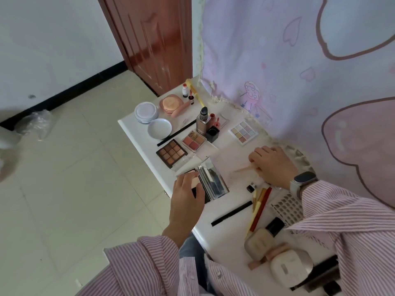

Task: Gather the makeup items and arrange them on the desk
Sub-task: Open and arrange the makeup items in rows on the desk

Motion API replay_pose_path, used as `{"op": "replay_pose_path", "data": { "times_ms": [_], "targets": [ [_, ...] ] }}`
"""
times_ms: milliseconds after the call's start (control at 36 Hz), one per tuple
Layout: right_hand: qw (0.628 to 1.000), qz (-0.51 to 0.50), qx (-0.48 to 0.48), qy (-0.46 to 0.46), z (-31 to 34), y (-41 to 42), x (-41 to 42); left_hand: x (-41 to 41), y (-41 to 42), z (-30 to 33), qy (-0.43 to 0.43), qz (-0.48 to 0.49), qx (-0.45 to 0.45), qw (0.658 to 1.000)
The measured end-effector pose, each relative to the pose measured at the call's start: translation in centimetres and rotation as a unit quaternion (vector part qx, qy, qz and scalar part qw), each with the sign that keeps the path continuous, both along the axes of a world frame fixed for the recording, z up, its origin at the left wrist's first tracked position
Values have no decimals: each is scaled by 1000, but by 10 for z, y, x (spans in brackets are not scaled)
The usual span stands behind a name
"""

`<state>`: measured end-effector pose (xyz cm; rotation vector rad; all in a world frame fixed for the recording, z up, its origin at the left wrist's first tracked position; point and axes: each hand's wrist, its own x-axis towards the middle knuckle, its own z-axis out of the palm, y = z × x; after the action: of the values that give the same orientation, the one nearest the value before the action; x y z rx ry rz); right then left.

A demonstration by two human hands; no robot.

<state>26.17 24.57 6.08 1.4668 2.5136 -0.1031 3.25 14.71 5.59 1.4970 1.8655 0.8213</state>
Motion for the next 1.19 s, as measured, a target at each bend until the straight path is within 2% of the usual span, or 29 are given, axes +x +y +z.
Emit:
{"op": "replay_pose_path", "data": {
  "times_ms": [56, 111, 139, 167, 194, 250, 278, 306, 333, 417, 528, 611, 750, 806, 861, 917, 972, 1000, 1111, 1194],
  "targets": [
    [991, -58, 46, 115, 2, -8, -1, 1, 2, 2, -6, -5, 10, 1000],
    [947, -184, 36, 261, 12, -16, -8, 3, 3, 4, -11, -10, 16, 1000],
    [899, -268, -6, 347, 20, -20, -14, 5, 4, 5, -15, -12, 20, 1000],
    [829, -345, -71, 435, 28, -23, -20, 7, 4, 6, -18, -16, 26, 999],
    [743, -398, -136, 521, 35, -26, -26, 9, 5, 7, -19, -25, 33, 999],
    [574, -439, -235, 650, 47, -29, -34, 15, 6, 10, -25, -46, 51, 997],
    [505, -441, -272, 690, 52, -31, -38, 17, 8, 12, -31, -56, 61, 996],
    [456, -443, -298, 712, 55, -33, -42, 20, 9, 14, -38, -69, 69, 995],
    [430, -447, -314, 719, 58, -36, -46, 22, 11, 17, -43, -82, 80, 992],
    [408, -466, -328, 714, 61, -43, -55, 23, 12, 19, -35, -129, 110, 985],
    [382, -516, -312, 700, 63, -47, -60, 21, 11, 17, 58, -168, 168, 970],
    [390, -531, -315, 683, 60, -51, -67, 22, 12, 16, 101, -137, 222, 960],
    [384, -515, -333, 691, 56, -56, -75, 21, 15, 15, 110, -88, 281, 949],
    [386, -503, -332, 698, 56, -56, -78, 18, 15, 12, 95, -83, 261, 957],
    [382, -487, -332, 712, 56, -56, -80, 17, 14, 17, 45, -73, 202, 976],
    [382, -475, -330, 721, 56, -56, -80, 20, 13, 30, -59, -33, 107, 992],
    [395, -469, -322, 721, 55, -56, -80, 25, 14, 36, -194, 10, 23, 981],
    [397, -470, -317, 722, 55, -56, -79, 25, 15, 37, -230, 17, 8, 973],
    [388, -486, -300, 723, 53, -55, -75, 24, 16, 37, -207, -63, -32, 976],
    [383, -497, -294, 721, 52, -54, -73, 26, 14, 34, -161, -81, -56, 982]
  ]
}}
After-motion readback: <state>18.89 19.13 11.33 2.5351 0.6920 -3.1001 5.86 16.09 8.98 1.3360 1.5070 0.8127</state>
